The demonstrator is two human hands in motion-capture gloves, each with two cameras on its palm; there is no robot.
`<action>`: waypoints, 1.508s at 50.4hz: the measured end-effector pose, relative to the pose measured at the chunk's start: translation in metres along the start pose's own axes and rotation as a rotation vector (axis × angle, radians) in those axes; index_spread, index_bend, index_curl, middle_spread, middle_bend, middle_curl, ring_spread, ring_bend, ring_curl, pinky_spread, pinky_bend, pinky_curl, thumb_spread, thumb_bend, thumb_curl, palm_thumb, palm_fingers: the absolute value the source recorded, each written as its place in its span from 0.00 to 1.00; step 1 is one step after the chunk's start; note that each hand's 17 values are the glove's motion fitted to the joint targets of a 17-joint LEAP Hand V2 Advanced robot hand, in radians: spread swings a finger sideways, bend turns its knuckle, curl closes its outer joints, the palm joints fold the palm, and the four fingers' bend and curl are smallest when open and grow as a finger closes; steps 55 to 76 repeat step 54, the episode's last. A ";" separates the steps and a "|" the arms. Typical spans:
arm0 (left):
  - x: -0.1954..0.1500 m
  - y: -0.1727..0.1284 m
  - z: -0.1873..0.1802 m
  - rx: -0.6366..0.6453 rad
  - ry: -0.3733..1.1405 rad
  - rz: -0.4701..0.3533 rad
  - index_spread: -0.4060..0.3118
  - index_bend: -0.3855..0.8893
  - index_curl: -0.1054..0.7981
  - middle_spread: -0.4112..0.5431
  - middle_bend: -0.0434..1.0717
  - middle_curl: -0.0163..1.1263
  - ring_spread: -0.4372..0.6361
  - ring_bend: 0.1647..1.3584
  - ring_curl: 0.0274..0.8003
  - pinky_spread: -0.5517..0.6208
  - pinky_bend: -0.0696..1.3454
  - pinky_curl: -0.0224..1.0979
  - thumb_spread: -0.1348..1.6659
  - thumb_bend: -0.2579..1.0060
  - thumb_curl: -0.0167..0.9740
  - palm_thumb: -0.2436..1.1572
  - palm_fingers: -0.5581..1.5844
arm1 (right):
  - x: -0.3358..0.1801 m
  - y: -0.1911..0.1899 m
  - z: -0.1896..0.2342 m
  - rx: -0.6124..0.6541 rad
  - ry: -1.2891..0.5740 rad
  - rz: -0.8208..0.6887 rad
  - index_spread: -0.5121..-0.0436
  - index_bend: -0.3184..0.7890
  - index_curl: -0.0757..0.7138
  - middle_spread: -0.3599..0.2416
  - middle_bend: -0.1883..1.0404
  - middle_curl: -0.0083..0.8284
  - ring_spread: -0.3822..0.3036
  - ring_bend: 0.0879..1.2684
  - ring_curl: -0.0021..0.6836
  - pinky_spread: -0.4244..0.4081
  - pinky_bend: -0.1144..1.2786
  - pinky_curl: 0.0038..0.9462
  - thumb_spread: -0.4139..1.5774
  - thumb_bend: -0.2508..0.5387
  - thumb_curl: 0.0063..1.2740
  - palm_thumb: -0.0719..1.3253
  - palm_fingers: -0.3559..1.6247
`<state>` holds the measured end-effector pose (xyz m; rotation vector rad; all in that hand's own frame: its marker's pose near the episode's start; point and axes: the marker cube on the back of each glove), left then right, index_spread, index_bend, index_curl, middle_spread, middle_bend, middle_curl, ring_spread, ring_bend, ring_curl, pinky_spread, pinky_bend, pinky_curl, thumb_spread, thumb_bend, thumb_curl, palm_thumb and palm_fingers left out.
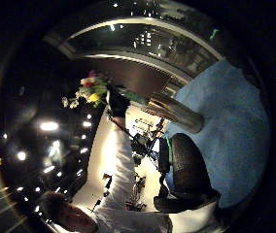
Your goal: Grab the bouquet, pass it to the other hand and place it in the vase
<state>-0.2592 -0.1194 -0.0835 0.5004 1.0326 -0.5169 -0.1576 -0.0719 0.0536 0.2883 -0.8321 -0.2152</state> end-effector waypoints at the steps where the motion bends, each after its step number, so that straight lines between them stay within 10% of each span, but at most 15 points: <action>1: -0.019 0.011 0.003 -0.065 -0.005 -0.029 0.36 0.28 0.52 0.11 0.60 0.50 0.09 0.49 0.54 0.17 0.49 0.39 0.44 0.12 0.67 0.65 0.65 | 0.004 0.001 0.000 -0.001 0.015 0.002 0.52 0.39 0.42 0.50 0.31 0.45 0.51 0.34 0.52 0.80 0.45 0.36 0.73 0.29 0.36 0.52 0.50; 3: -0.058 0.033 0.007 -0.148 0.004 -0.087 0.56 0.28 0.51 0.26 0.55 0.54 0.27 0.45 0.64 0.39 0.43 0.45 0.46 0.10 0.62 0.57 0.27 | 0.010 0.006 -0.001 -0.014 0.021 0.023 0.52 0.39 0.42 0.50 0.31 0.45 0.50 0.34 0.51 0.80 0.44 0.36 0.73 0.29 0.36 0.52 0.50; 5: -0.096 0.056 0.010 -0.201 0.021 -0.145 0.68 0.32 0.49 0.45 0.41 0.53 0.42 0.44 0.64 0.51 0.45 0.46 0.48 0.12 0.59 0.53 0.13 | 0.014 0.011 0.000 -0.038 -0.001 0.051 0.52 0.39 0.42 0.50 0.31 0.45 0.50 0.34 0.51 0.80 0.43 0.36 0.73 0.29 0.36 0.52 0.50; 11: -0.123 0.127 -0.007 -0.193 0.005 -0.201 0.86 0.34 0.39 0.70 0.22 0.35 0.64 0.37 0.41 0.71 0.39 0.33 0.52 0.16 0.53 0.51 0.18 | 0.042 0.017 -0.007 -0.025 0.107 0.069 0.53 0.39 0.41 0.49 0.31 0.46 0.49 0.33 0.51 0.80 0.42 0.35 0.74 0.29 0.36 0.53 0.50; 20: -0.156 0.140 -0.014 -0.151 0.013 -0.188 0.94 0.36 0.32 0.87 0.21 0.31 0.79 0.37 0.36 0.83 0.38 0.30 0.55 0.17 0.47 0.49 0.20 | 0.044 0.032 -0.019 -0.050 0.064 0.057 0.55 0.39 0.41 0.50 0.31 0.46 0.48 0.33 0.52 0.80 0.40 0.35 0.74 0.29 0.36 0.54 0.51; 28: -0.138 0.137 -0.038 -0.114 -0.104 -0.203 0.95 0.37 0.29 0.90 0.21 0.30 0.83 0.38 0.35 0.86 0.38 0.30 0.56 0.18 0.43 0.48 0.21 | 0.048 0.043 -0.038 -0.050 0.146 0.166 0.56 0.40 0.41 0.50 0.31 0.46 0.48 0.32 0.51 0.80 0.38 0.35 0.75 0.29 0.35 0.55 0.51; 45: -0.037 0.171 -0.110 0.031 -0.126 -0.147 0.95 0.36 0.23 0.88 0.23 0.31 0.83 0.42 0.36 0.85 0.40 0.31 0.56 0.18 0.38 0.43 0.23 | 0.071 0.044 -0.048 -0.039 -0.206 -0.363 0.56 0.41 0.43 0.50 0.31 0.46 0.48 0.29 0.50 0.80 0.35 0.35 0.75 0.29 0.35 0.55 0.52; 52: -0.039 0.178 -0.108 0.050 -0.158 -0.102 0.94 0.37 0.23 0.84 0.27 0.32 0.80 0.43 0.36 0.83 0.40 0.31 0.56 0.18 0.38 0.43 0.25 | 0.058 0.064 -0.067 -0.061 0.048 -0.004 0.56 0.41 0.44 0.50 0.32 0.47 0.48 0.27 0.50 0.80 0.33 0.35 0.75 0.28 0.35 0.54 0.53; 76: -0.041 0.178 -0.107 0.052 -0.185 -0.102 0.94 0.37 0.23 0.83 0.28 0.32 0.79 0.44 0.36 0.82 0.41 0.31 0.56 0.18 0.37 0.43 0.25 | 0.063 0.061 -0.070 -0.056 0.088 0.002 0.56 0.41 0.44 0.50 0.32 0.47 0.48 0.27 0.50 0.80 0.32 0.35 0.75 0.29 0.35 0.54 0.53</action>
